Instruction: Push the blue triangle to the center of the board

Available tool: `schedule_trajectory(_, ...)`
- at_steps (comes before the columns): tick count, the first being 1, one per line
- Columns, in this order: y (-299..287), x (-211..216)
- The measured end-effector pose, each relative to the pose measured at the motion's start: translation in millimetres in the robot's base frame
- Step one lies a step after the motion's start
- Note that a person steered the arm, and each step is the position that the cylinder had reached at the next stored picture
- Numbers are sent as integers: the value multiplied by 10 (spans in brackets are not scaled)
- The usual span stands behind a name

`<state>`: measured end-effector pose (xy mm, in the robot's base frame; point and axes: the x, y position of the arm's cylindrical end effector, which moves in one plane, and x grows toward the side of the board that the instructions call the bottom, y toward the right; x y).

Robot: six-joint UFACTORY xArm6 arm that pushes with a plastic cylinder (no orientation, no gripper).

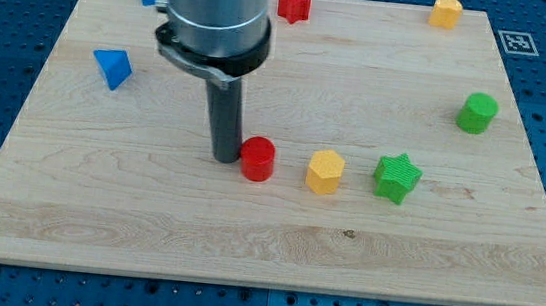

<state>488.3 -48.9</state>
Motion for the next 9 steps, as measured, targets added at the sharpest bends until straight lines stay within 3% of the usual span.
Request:
schedule_trajectory(1,71,-21)
schedule_trajectory(2,-442,-38)
schedule_trajectory(3,-1358,-140)
schedule_trajectory(4,-2297,-565)
schedule_trajectory(5,-2513,-1061)
schedule_trajectory(7,-1716,-994)
schedule_trajectory(9,-1437,-1016)
